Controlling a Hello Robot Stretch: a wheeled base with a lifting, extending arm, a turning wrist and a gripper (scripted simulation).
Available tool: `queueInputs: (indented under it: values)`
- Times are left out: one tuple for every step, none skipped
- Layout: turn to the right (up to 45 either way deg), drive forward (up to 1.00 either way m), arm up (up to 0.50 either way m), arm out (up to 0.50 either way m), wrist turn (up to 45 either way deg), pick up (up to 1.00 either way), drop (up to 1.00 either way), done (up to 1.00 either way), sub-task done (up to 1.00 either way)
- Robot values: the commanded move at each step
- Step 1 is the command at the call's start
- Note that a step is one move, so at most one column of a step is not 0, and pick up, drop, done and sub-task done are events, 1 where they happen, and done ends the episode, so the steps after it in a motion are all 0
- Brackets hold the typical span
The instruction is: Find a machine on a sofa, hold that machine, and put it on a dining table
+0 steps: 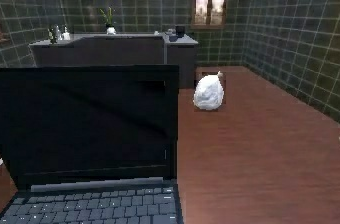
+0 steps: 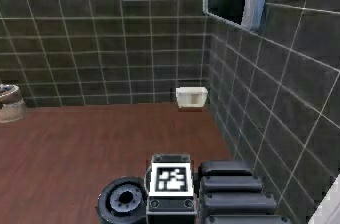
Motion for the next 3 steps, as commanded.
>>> queueInputs:
  values:
    - [0.0,0.20,0.00,0.00,0.0,0.00,0.00,0.00,0.00]
    - [-27.0,0.00,0.00,0.00,0.0,0.00,0.00,0.00,0.00]
    - [0.0,1.00,0.00,0.00,0.0,0.00,0.00,0.00,0.00]
